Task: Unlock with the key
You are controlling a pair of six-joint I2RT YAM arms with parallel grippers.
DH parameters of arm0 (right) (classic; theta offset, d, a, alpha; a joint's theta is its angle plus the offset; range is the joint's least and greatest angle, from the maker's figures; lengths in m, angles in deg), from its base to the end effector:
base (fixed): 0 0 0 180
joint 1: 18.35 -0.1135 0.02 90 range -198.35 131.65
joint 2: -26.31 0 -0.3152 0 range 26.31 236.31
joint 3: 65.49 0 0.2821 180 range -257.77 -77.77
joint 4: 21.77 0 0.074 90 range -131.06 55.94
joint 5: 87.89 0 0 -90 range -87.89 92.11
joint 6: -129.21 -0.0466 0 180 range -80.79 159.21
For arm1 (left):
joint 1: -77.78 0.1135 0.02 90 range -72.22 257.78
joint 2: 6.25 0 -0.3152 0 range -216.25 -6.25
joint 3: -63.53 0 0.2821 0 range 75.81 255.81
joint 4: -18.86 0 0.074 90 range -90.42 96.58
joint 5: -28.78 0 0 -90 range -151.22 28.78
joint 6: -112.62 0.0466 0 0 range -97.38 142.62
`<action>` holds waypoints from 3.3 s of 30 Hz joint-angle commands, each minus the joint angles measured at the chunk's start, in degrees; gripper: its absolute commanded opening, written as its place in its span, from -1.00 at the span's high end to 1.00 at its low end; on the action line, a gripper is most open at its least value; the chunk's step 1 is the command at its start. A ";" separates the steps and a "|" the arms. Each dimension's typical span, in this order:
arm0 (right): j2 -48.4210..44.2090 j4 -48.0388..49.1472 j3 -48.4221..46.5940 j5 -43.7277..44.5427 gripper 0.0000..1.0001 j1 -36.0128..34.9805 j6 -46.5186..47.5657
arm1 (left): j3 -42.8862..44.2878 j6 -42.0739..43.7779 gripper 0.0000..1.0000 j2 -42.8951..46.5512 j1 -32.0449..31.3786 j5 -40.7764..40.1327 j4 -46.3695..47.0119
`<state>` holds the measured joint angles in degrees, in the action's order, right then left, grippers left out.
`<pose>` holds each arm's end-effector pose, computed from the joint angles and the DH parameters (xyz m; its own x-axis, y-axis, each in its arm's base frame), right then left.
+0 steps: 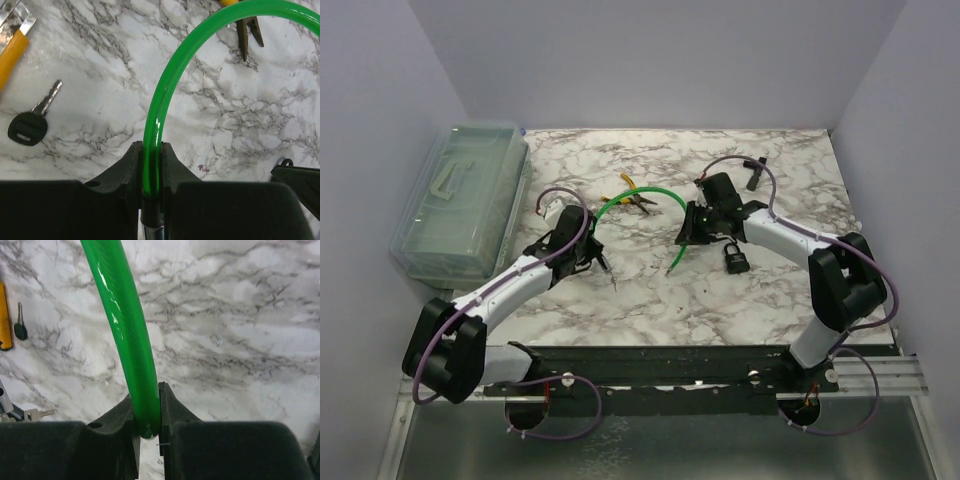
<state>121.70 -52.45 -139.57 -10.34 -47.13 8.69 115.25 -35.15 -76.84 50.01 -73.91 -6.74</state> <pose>0.3335 0.1946 0.2306 -0.8927 0.0754 -0.4442 -0.1545 0.8749 0.4591 0.2414 -0.1155 0.2359 -0.5977 -0.6179 -0.5108 -0.3559 0.7754 -0.5216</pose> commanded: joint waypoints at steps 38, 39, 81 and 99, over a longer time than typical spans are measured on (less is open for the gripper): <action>46.28 -14.27 -58.98 3.96 0.41 11.59 6.85 | 36.00 11.32 1.00 -43.67 16.62 0.44 3.21; 46.81 -14.42 -59.60 3.64 0.36 11.72 6.83 | 36.17 11.57 1.00 -43.93 16.76 0.35 3.17; 13.08 -4.04 -29.27 -1.55 -0.74 8.29 4.45 | 21.30 16.16 -0.98 -8.28 11.73 3.13 -10.89; -4.53 -3.85 -6.05 19.05 -0.93 3.30 -0.05 | 18.17 21.08 -0.88 9.13 4.25 7.18 -29.03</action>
<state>120.96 -56.40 -151.81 -1.79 -43.65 11.20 132.21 -18.19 -70.15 54.66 -69.69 -30.89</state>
